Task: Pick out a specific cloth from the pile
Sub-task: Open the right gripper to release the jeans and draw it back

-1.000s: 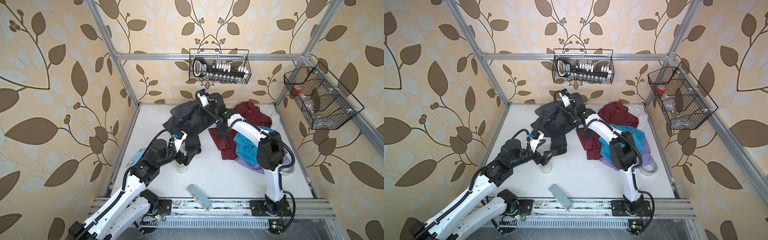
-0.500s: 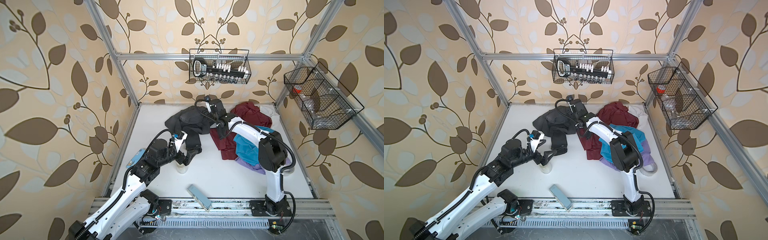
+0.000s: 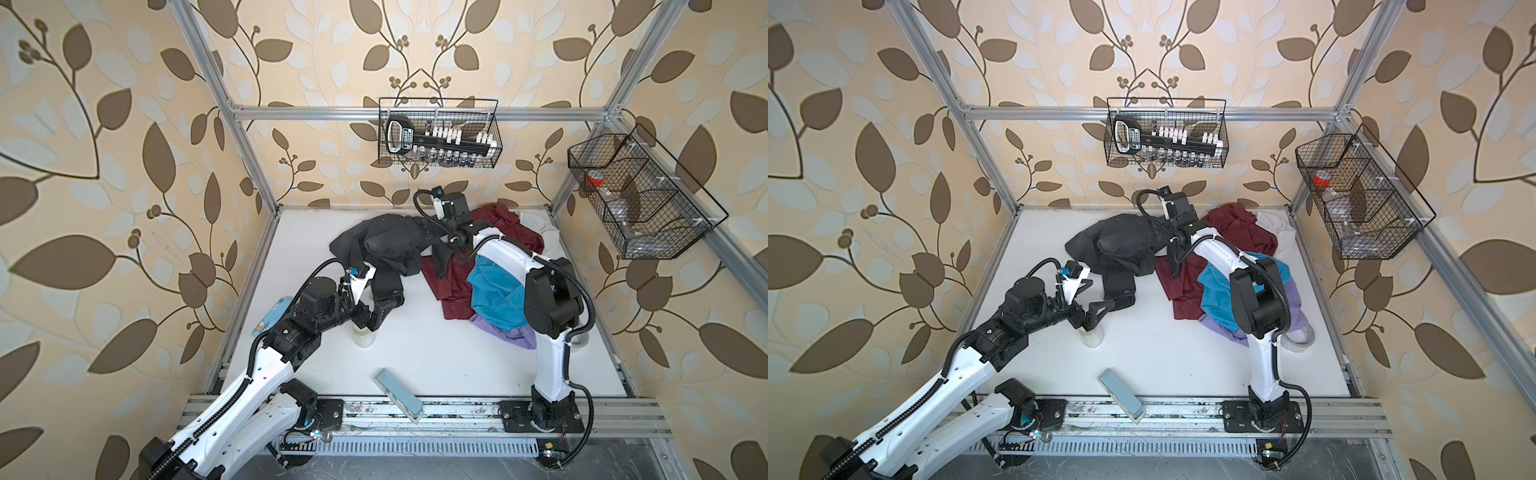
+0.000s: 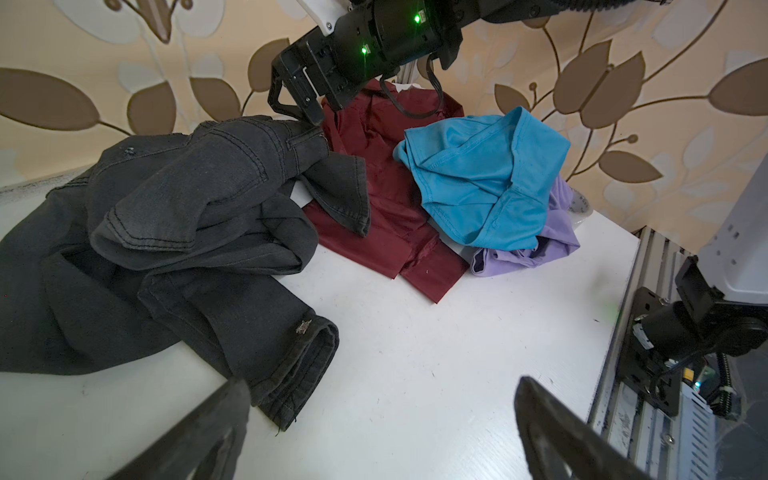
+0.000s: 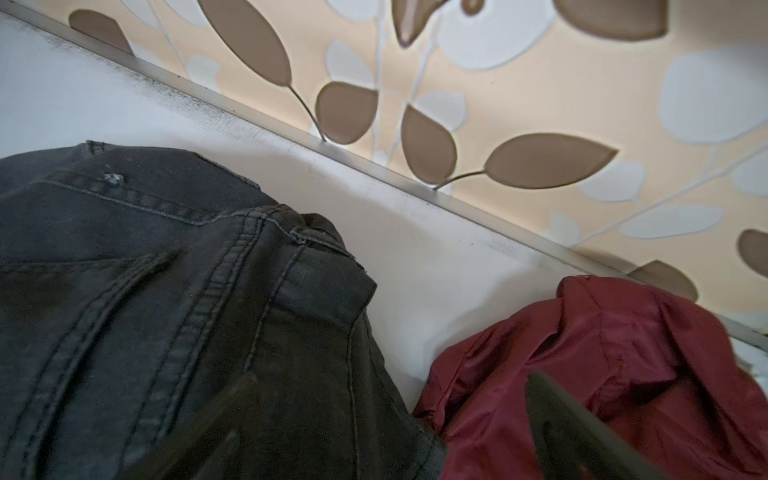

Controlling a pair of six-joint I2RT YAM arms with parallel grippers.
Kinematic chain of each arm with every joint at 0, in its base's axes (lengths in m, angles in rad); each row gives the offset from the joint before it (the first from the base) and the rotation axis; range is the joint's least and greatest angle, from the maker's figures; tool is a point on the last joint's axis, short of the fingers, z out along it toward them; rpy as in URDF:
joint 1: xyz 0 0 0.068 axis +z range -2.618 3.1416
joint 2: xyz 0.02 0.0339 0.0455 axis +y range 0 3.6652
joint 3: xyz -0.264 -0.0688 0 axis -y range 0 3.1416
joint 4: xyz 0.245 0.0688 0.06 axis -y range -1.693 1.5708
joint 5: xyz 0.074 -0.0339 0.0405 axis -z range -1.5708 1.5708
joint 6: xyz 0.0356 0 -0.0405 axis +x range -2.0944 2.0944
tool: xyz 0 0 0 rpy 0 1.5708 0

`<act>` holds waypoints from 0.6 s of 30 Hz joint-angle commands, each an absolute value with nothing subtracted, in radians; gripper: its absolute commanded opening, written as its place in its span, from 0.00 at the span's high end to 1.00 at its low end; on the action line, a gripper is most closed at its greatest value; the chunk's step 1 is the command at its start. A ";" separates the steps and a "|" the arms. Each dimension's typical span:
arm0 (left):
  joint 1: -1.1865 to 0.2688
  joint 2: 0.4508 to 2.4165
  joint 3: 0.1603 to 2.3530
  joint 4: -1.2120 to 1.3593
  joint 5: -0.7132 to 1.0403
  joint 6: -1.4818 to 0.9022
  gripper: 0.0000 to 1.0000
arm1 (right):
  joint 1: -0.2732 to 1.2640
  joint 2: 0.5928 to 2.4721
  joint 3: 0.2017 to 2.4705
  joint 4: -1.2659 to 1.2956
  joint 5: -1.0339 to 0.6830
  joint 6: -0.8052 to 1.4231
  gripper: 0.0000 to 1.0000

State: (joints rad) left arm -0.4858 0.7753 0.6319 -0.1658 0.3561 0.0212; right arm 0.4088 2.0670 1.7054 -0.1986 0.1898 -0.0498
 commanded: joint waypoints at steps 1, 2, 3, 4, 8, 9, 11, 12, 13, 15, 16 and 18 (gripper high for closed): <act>-0.497 0.775 0.628 -0.147 0.360 0.037 0.01 | 0.416 2.115 1.689 -0.222 0.006 -0.008 0.00; -0.497 0.774 0.628 -0.147 0.360 0.035 0.01 | 0.416 2.129 1.698 -0.229 -0.020 -0.004 0.00; -0.497 0.775 0.627 -0.147 0.360 0.036 0.01 | 0.416 2.147 1.709 -0.239 -0.043 0.002 0.01; -0.497 0.775 0.627 -0.147 0.360 0.036 0.01 | 0.412 2.162 1.719 -0.249 -0.067 0.010 0.00; -0.497 0.775 0.626 -0.147 0.359 0.038 0.01 | 0.400 2.235 1.772 -0.298 -0.177 0.044 0.01; -0.496 0.775 0.626 -0.147 0.359 0.038 0.01 | 0.399 2.251 1.790 -0.315 -0.200 0.046 0.01; -0.497 0.776 0.626 -0.147 0.360 0.038 0.01 | 0.398 2.289 1.821 -0.343 -0.231 0.053 0.00; -0.496 0.776 0.626 -0.147 0.359 0.038 0.01 | 0.398 2.303 1.829 -0.352 -0.244 0.057 0.01; -0.496 0.775 0.626 -0.147 0.359 0.037 0.01 | 0.397 2.310 1.833 -0.353 -0.255 0.062 0.00; -0.497 0.775 0.626 -0.148 0.360 0.038 0.01 | 0.398 2.321 1.841 -0.351 -0.283 0.073 0.04; -0.496 0.775 0.626 -0.148 0.358 0.037 0.01 | 0.399 2.324 1.845 -0.346 -0.297 0.078 0.12; -0.497 0.775 0.626 -0.149 0.357 0.039 0.01 | 0.400 2.331 1.856 -0.339 -0.328 0.093 0.40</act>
